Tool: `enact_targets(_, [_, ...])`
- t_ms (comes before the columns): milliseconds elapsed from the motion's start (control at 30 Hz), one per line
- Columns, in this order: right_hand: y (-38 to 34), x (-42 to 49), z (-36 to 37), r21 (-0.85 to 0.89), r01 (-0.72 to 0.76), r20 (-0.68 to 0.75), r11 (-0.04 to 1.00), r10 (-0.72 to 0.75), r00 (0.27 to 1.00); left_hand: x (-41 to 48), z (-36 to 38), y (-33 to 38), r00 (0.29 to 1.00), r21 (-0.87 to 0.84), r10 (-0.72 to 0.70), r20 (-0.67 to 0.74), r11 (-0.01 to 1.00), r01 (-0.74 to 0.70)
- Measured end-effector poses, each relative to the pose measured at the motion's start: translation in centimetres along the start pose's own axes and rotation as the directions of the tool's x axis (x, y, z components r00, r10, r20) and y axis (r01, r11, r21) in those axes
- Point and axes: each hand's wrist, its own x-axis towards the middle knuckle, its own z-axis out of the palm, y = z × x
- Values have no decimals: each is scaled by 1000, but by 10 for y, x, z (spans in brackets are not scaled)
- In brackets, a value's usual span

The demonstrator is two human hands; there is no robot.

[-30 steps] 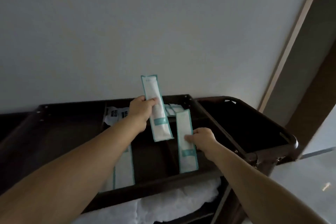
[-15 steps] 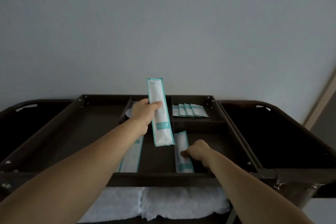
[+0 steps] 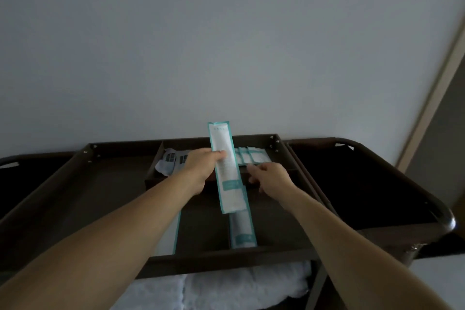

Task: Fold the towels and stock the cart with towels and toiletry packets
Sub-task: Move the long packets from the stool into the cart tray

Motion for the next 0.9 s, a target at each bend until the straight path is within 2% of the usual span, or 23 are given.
enact_targets(67, [-9, -6, -10, 173, -23, 78, 985, 10, 997, 0, 10, -1, 993, -28, -37, 116, 999, 40])
enact_targets(167, [-6, -17, -13, 174, -63, 199, 983, 28, 980, -3, 25, -6, 974, -24, -61, 217, 997, 67])
enact_targets(267, [6, -17, -8, 148, -78, 144, 986, 56, 988, -6, 33, -14, 970, 33, -82, 228, 997, 76])
enact_targets(367, [23, -15, -5, 89, -96, 114, 991, 86, 990, -5, 29, -18, 981, 174, -89, 174, 983, 58])
enact_targets(433, [37, -16, -5, 23, -150, 159, 988, 145, 977, -1, 21, -19, 991, 234, -64, 114, 971, 36])
enact_targets(567, [63, -17, 6, -185, -260, 234, 948, 300, 925, 5, 6, -19, 996, 286, -18, 86, 958, -7])
enact_targets(667, [71, -16, 15, -212, -336, 221, 918, 380, 898, 4, 2, -20, 995, 303, -14, 97, 953, -16])
enact_targets(900, [67, -7, 16, -394, -304, 208, 867, 407, 889, -1, 1, -25, 994, 336, -5, 106, 941, -31])
